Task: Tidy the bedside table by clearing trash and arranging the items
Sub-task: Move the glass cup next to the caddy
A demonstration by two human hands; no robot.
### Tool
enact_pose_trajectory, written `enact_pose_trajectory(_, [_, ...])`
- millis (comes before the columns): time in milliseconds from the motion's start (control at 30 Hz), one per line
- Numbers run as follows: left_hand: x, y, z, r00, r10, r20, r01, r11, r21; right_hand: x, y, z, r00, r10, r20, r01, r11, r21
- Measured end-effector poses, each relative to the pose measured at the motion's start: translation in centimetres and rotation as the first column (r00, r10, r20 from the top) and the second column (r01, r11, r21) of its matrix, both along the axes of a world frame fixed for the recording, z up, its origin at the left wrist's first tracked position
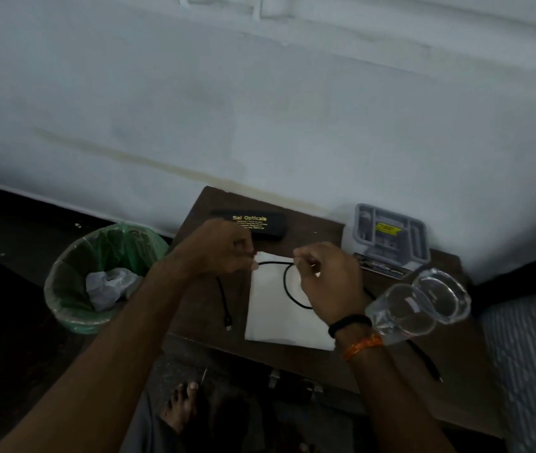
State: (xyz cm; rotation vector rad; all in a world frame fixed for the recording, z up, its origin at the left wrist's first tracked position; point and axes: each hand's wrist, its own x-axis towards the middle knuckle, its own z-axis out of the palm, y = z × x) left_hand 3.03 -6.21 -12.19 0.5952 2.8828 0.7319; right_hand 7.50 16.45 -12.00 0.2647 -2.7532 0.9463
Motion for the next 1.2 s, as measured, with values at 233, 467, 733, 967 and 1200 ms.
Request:
enact_pose_trajectory(233, [3.0, 3.9, 0.1, 1.000, 0.010, 0.006, -0.010, 0.991, 0.130, 6.2, 2.0, 1.1, 0.999, -0.008, -0.051, 0.003, 0.994, -0.105])
enact_pose_trajectory(467, [2.4, 11.6, 1.2, 0.993, -0.109, -0.043, 0.117, 0.922, 0.369, 6.8, 6.0, 4.0, 0.889, -0.185, -0.418, 0.218, 0.976, 0.030])
enact_pose_trajectory(733, [2.0, 15.2, -0.5, 0.979, -0.203, 0.012, 0.189, 0.929, 0.318, 6.7, 10.9, 4.0, 0.913, -0.371, 0.169, 0.322, 0.910, 0.262])
enact_pose_trajectory(967, [2.1, 16.5, -1.3, 0.970, -0.231, 0.070, 0.197, 0.927, 0.318, 6.7, 11.1, 1.7, 0.864, -0.342, 0.370, 0.367, 0.930, 0.001])
enact_pose_trajectory(1200, [2.7, 17.1, -2.1, 0.976, -0.187, 0.115, 0.136, 0.927, 0.349, 6.6, 12.5, 3.4, 0.855, -0.461, 0.237, 0.506, 0.842, -0.188])
